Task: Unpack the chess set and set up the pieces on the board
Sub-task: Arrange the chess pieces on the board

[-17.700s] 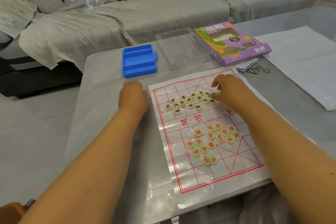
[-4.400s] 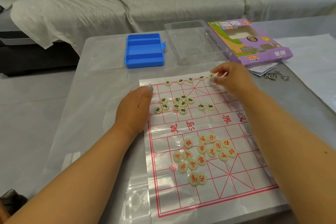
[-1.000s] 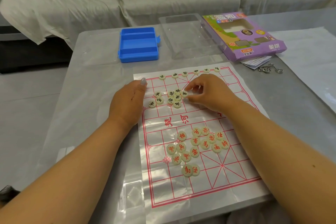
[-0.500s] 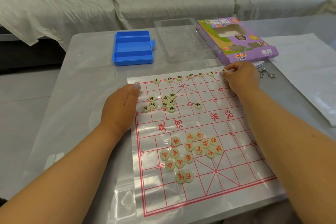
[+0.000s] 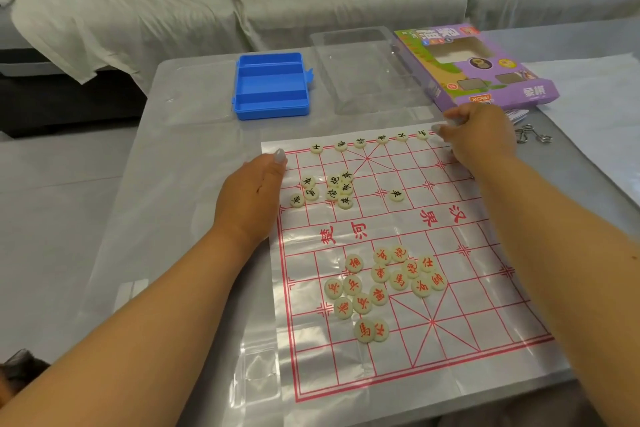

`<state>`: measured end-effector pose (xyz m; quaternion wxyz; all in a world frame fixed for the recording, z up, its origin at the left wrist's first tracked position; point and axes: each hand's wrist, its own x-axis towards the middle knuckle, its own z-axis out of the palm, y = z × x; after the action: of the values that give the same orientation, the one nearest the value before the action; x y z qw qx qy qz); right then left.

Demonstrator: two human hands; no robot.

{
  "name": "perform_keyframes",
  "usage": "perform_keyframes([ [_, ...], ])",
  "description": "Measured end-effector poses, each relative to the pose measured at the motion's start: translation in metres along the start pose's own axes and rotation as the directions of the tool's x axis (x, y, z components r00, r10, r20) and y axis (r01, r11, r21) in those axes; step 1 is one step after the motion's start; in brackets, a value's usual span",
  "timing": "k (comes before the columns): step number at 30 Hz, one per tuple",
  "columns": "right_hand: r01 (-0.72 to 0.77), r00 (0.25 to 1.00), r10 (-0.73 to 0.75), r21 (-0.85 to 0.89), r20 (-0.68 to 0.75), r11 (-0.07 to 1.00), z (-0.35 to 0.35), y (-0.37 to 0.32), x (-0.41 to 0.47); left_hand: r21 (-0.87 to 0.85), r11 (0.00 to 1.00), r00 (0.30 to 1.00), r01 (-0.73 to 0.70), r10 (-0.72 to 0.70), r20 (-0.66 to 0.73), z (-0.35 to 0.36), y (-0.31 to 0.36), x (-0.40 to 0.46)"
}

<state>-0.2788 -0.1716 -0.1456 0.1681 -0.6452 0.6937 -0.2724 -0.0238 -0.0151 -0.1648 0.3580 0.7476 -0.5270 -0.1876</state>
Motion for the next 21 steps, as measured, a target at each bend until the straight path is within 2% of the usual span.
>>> perform_keyframes([
  [3,0.146,0.987,-0.148,0.031,0.07,0.989,0.004,-0.02,-0.018,-0.014,1.0,1.0,0.011,-0.011,-0.01,0.0,-0.002,0.002],
  [8,0.293,0.906,-0.324,0.149,0.273,0.944,0.013,-0.055,-0.055,-0.102,0.994,0.999,0.038,-0.041,-0.036,-0.002,-0.001,0.001],
  [13,0.468,0.763,-0.458,0.099,0.455,0.878,0.026,-0.082,-0.083,-0.196,0.977,0.994,0.084,-0.097,-0.059,-0.003,0.002,0.002],
  [17,0.616,0.647,-0.566,0.088,0.511,0.783,0.04,-0.095,-0.101,-0.236,0.968,0.988,0.087,-0.113,-0.101,-0.004,0.004,0.001],
  [21,0.651,0.653,-0.555,-0.008,0.515,0.759,0.05,-0.097,-0.106,-0.268,0.959,0.984,0.096,-0.132,-0.119,-0.006,0.006,0.0],
])
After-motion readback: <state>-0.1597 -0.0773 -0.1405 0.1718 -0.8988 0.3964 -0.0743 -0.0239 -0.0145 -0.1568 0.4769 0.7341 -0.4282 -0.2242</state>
